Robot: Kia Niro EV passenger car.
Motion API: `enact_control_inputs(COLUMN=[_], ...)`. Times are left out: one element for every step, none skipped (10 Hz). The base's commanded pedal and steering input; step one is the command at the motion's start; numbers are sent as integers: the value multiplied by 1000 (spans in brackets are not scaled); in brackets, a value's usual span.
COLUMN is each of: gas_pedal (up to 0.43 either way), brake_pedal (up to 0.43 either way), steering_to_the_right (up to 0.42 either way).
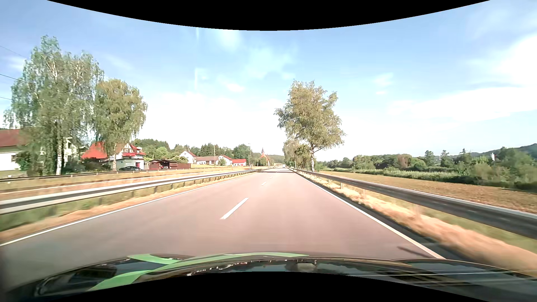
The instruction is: Follow the waypoints while adhering to traffic rules and regulations
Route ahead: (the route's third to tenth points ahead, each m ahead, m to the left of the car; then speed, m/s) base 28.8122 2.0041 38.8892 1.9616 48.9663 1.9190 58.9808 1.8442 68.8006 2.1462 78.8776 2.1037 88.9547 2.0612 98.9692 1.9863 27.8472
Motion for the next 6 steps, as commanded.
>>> enact_control_inputs(gas_pedal=[240, 228, 228, 228, 240, 248], brake_pedal=[0, 0, 0, 0, 0, 0], steering_to_the_right=[-3, -3, -3, -2, -2, -2])
